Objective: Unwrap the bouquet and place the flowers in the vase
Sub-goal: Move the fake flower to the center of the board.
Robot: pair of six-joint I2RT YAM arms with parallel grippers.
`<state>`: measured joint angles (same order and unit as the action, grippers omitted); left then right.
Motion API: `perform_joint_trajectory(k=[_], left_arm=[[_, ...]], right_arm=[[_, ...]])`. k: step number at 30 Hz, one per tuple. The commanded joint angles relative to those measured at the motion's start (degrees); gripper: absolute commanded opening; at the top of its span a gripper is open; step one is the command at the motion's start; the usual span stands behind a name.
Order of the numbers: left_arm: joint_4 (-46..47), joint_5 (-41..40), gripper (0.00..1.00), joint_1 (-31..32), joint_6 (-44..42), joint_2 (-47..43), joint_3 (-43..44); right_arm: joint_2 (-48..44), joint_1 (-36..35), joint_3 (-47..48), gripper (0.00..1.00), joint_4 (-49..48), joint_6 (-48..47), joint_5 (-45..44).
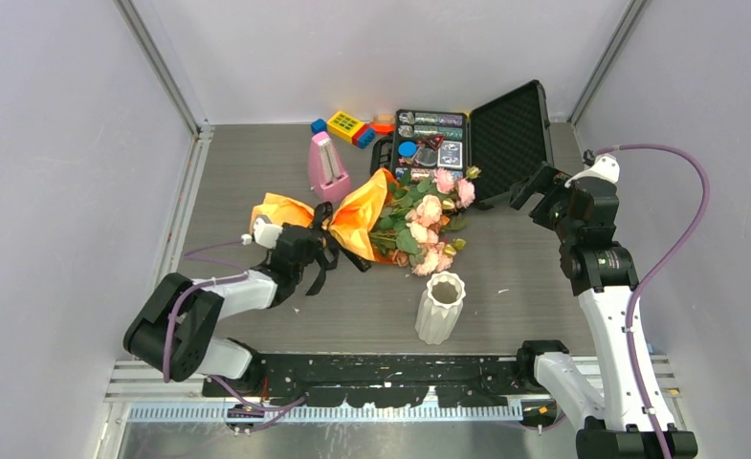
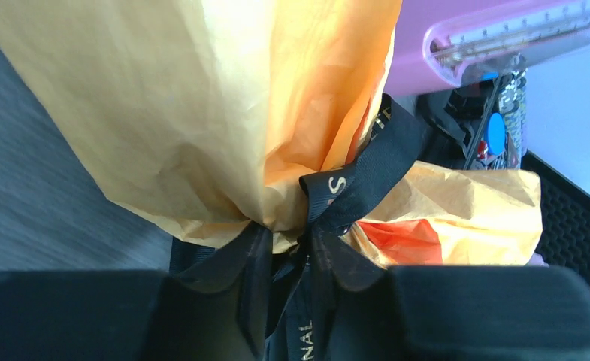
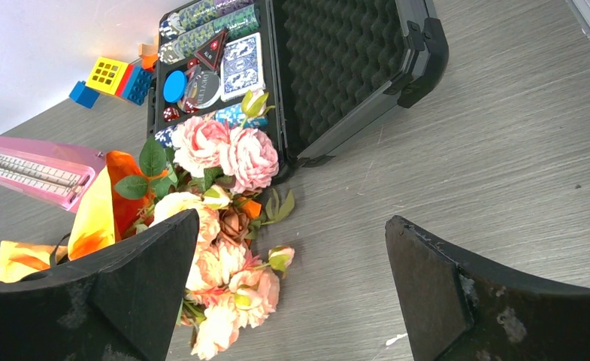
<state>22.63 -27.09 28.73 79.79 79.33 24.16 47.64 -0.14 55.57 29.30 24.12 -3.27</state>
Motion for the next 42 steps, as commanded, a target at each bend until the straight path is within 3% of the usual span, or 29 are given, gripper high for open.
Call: perform_joint_trajectory(k=[1,7,15,21,22,27,31,35,42], left_arm=[[5.1,6.8,0.2,-5.5,-9.2,0.3,0.3],[7.6,15.1,0.0,-14.6,-17.5,-1.2,-0.9],[0.3,31.9,0.0,-27.1,-27.9,-1.1,5.7],[-7.1,37.1,0.01,-31.1,-33.7,1.2,11.5],[-8.7,37.1,0.07,-31.0,-34.1,1.0,12.2],[-17.6,34.6,0.55,-31.0,-35.9,-4.0,14.8],[-24.7,31.1,0.65,-29.7,-36.9,-11.2,14.8],[-27.6,27.7,0.74,-23.1,-35.9,-17.4,13.4],[-29.3,27.6,0.77,-14.4,-34.3,-16.6,12.9]], right_arm=[[-0.1,0.1,1.0,1.0,0.3,-0.6,0.6],[0.2,0.1,1.3,1.0,0.6,-0.7,0.6],[0.9,0.1,1.4,1.0,0.5,-0.6,0.9],[1.2,0.1,1.6,1.0,0.6,-0.7,1.1],[1.2,0.1,1.6,1.0,0.6,-0.7,1.1],[1.2,0.1,1.6,1.0,0.6,-0.6,1.3],[1.4,0.1,1.6,1.0,0.6,-0.7,1.4],[1.6,0.1,1.5,1.0,0.5,-0.7,1.6],[1.3,0.1,1.5,1.0,0.7,-0.7,1.9]])
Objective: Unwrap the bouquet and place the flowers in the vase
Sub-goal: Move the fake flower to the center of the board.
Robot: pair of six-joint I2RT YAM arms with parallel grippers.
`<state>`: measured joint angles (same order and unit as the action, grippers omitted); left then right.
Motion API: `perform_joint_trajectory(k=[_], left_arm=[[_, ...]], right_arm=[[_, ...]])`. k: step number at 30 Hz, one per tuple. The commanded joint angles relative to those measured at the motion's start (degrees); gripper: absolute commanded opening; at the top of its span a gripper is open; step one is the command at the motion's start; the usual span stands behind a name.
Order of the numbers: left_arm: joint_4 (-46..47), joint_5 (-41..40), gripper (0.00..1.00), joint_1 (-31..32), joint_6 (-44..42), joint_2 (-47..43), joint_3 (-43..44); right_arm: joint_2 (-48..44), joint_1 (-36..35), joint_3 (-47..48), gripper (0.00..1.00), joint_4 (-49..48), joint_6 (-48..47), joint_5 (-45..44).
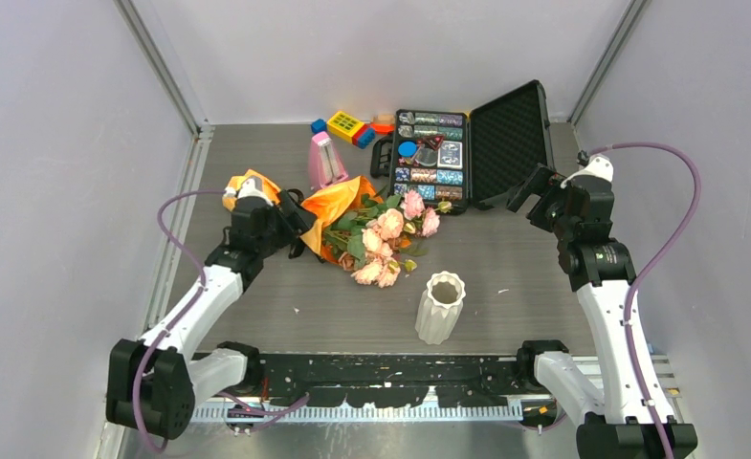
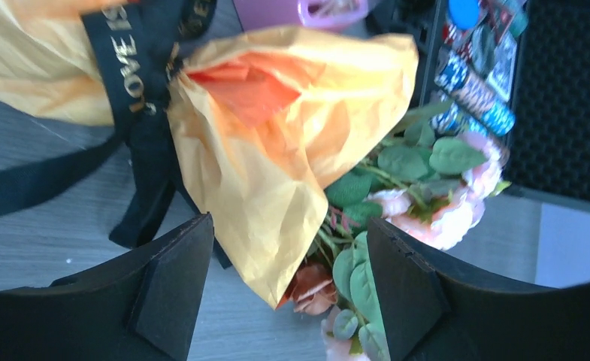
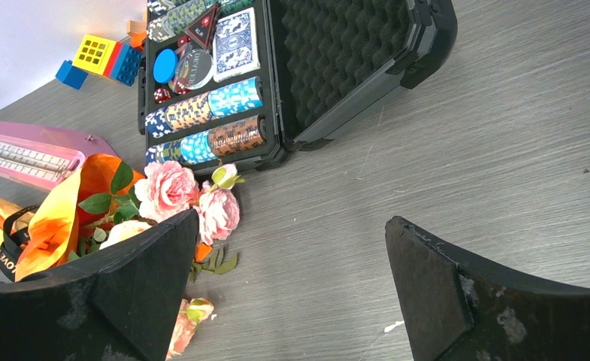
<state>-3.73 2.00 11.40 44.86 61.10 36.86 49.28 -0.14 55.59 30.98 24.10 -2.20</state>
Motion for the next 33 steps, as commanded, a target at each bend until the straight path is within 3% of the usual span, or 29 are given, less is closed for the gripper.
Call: perform_joint_trajectory(k=[1,10,11,16,18,25,32,33], left_arm=[[-3.0,-1.5,0.77,4.0,0.4,2.4,0.1],[-4.3,-0.8,0.67,8.3,-2.9,7.5,-0.6],[-4.2,-0.4,0.61,8.4,-3.7,8.4,-0.5],[-9.2,0.4,0.1,8.3,-8.0,12.6,2.2],[-9.9,-0.1,0.0,8.3,-8.4,12.1,1.6],[-10.9,-3.4,0.0,5.6,-8.6,3.8,-3.4],[-12.8,1.3,0.0,-5.5,-9.9,-3.6,-6.4],[-13.3,2.0,0.04,-6.8,-10.3,-4.1,-6.3]], right_arm=[[-0.4,0.1,1.6,1.0,-0.9,-0.6,0.8],[-0.4,0.1,2.3,1.0,-0.5,-0.5,1.4],[-0.3,0.1,2.3,1.0,-0.4,-0.5,1.3],[0.2,0.1,2.6,1.0,-0.3,-0.5,1.3],[0.2,0.1,2.7,1.0,-0.3,-0.6,1.4],[0.7,0.1,2.6,1.0,-0.3,-0.6,1.3],[1.5,0.1,2.5,1.0,-0.3,-0.7,2.9],[1.5,0.1,2.6,1.0,-0.3,-0.7,3.3]])
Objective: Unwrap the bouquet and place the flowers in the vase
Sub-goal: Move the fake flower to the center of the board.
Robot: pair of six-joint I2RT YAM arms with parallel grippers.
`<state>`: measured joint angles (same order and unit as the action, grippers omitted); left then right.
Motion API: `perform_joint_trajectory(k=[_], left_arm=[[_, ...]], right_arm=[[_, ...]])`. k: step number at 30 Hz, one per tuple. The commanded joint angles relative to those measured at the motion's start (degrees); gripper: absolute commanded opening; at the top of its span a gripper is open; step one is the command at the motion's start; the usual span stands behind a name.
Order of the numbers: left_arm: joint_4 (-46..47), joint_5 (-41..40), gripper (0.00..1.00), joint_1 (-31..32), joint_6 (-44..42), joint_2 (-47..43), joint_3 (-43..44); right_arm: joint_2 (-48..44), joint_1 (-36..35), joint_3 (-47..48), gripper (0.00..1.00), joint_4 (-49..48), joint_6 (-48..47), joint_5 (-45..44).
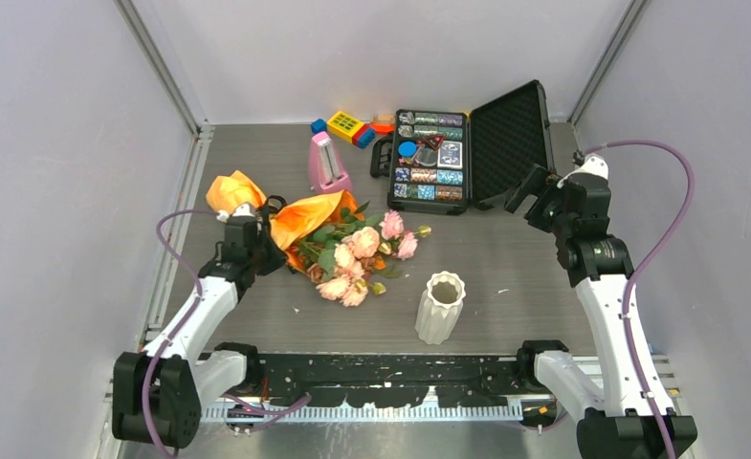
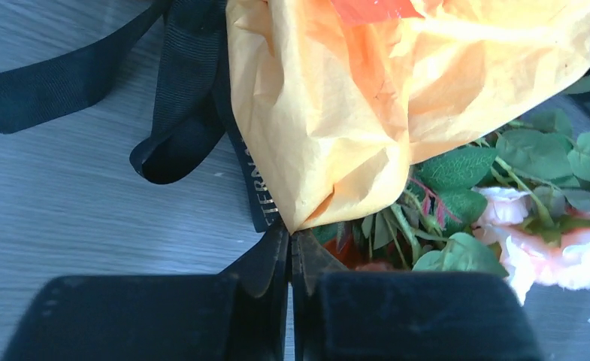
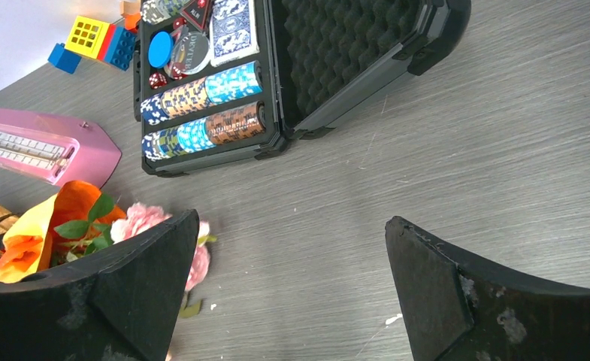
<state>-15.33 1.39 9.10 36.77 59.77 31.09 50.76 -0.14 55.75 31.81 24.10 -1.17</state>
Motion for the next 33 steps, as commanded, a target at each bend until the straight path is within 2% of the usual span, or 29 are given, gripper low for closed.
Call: perform_joint_trajectory(k=[1,2,4,5,8,12,13,17,19,23,27,29,33], left_arm=[[-2.4,3.5,0.11,-5.0,-2.4,-3.0,-0.1],[-3.4,4.5,0.24,-5.5,-2.6,-3.0,0.6],[-5.4,6.7,0.59,-5.7,-2.8,-2.9,2.5],[-6.4,7.7,0.7,-5.6,-2.8,-3.1,3.8],[-9.1,11.4,0.9,-5.7,-3.1,-4.3,6.8],[-17.5,15.8,0.94,-6.0,-6.0,-5.3,13.7],[-18.0,16.9,0.97,-6.2,-6.6,-5.8,14.8],[-14.9,27.5,1.0,-11.9,-5.1,-5.2,17.1],[-13.6,28.9,1.0,-14.4,-4.2,-2.1,18.1],[-10.2,26.5,0.99,-16.2,-2.7,4.3,18.9],[-6.8,16.7,0.99,-16.7,-3.7,9.0,19.5],[-4.9,14.3,0.99,-16.7,-4.1,12.0,20.4],[-3.6,14.8,0.99,-16.8,-5.3,19.8,23.4]], right_arm=[[0.1,0.1,2.5,1.0,-1.1,-0.7,3.0],[0.1,0.1,2.7,1.0,-1.1,-0.7,3.4],[0.2,0.1,3.0,1.0,-1.1,-0.7,5.1],[0.4,0.1,3.3,1.0,-1.1,-0.8,6.8],[1.0,0.1,4.0,1.0,-1.5,-0.8,13.2],[3.5,-1.2,7.3,1.0,0.0,-0.8,20.9],[4.8,-1.7,9.0,0.97,0.4,-0.9,21.8],[9.8,-6.3,15.1,0.93,3.3,-1.7,23.3],[12.3,-10.3,17.1,0.93,3.5,-1.6,21.1],[17.7,-18.2,19.5,0.92,1.5,0.5,17.4],[22.4,-26.8,21.0,0.9,-0.2,1.7,13.3],[23.0,-29.0,21.1,0.89,-1.5,2.2,11.4],[23.5,-30.7,18.3,0.82,-5.3,3.2,11.3]])
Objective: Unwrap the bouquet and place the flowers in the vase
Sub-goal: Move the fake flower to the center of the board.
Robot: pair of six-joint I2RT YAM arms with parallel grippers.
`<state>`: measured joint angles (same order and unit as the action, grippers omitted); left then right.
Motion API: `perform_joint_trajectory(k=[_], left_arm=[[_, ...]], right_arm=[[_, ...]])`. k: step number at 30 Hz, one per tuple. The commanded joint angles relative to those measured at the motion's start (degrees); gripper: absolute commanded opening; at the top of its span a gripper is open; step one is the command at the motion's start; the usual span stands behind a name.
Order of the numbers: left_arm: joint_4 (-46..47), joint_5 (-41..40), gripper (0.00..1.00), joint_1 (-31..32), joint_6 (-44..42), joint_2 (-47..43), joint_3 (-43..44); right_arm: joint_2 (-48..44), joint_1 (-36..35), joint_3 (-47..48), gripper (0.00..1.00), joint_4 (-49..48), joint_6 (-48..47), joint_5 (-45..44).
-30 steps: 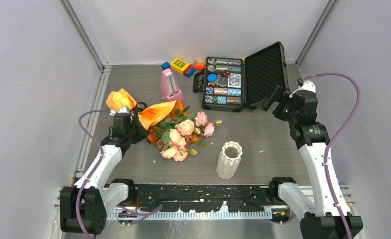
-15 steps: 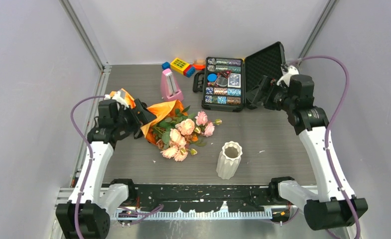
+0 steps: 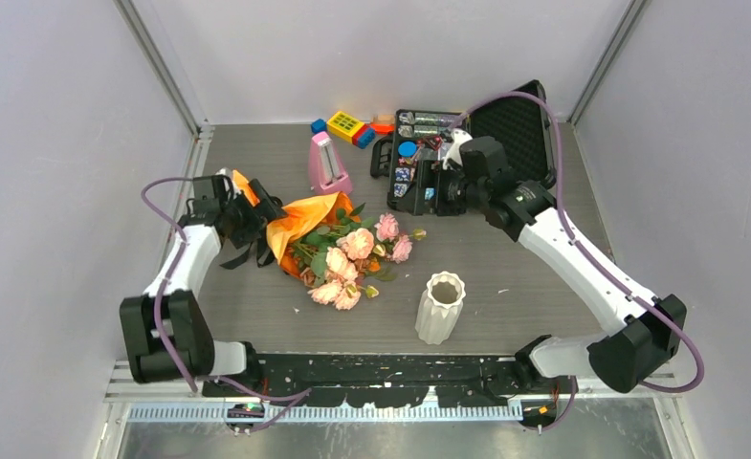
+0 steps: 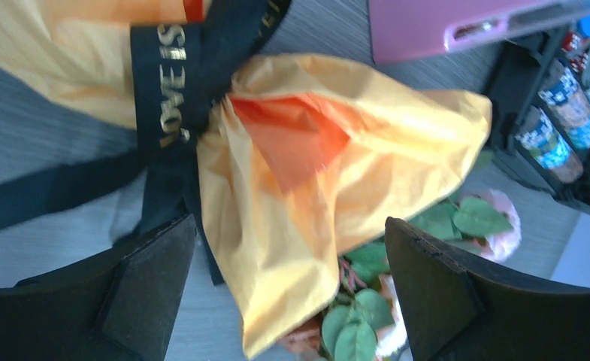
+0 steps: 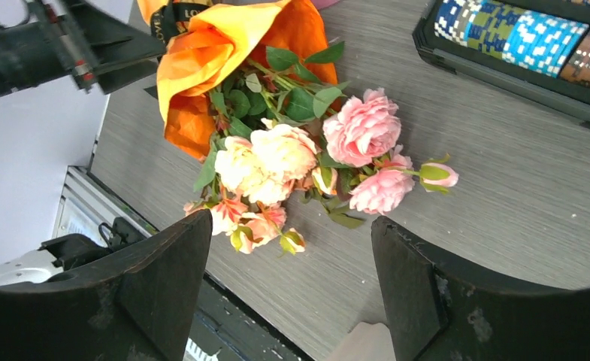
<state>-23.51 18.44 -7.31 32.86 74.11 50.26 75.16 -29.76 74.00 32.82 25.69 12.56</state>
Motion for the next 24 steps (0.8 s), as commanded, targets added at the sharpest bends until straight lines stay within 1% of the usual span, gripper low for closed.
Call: perform_joint_trajectory(k=[1,3,5,9,11,14,18,20,22,24], left_arm=[[4.2,-2.1,0.99,-0.4,-1.5,7.4,4.9],[4.2,-0.9,0.98,-0.4,-1.4,10.1,5.8],[3.1,-0.8,0.97,-0.4,-2.5,11.9,7.3],[-1.9,-3.8,0.97,-0.3,-6.9,14.7,12.0],[-3.3,-4.3,0.95,-0.3,-8.1,17.2,13.8],[-2.6,-2.6,0.85,-0.3,-9.3,22.3,15.3],[-4.4,-1.1,0.68,-0.3,-10.9,28.3,20.1],[-3.2,-0.1,0.61,-0.3,-11.3,30.4,21.3],[-1.3,1.8,0.52,-0.2,-12.0,31.8,22.0],[0.5,4.9,0.46,-0.1,-13.0,33.2,23.0]], right_arm=[[-0.7,-1.2,-0.2,0.82,-6.5,1.5,-2.4],[0.4,-1.3,0.3,0.82,-6.8,1.4,-1.8],[3.5,-1.5,2.2,0.82,-6.1,1.3,-0.1],[8.3,-3.4,6.5,0.82,-6.2,1.2,0.9],[10.6,-4.3,8.8,0.82,-7.3,1.8,0.3],[14.5,-6.2,11.5,0.82,-8.9,2.9,-0.8],[21.8,-8.9,16.0,0.81,-9.6,3.1,-3.2],[25.0,-10.2,17.7,0.8,-10.3,2.9,-4.5],[28.5,-11.2,20.0,0.77,-10.4,2.6,-5.5],[32.0,-12.0,21.8,0.75,-10.0,2.4,-6.0]])
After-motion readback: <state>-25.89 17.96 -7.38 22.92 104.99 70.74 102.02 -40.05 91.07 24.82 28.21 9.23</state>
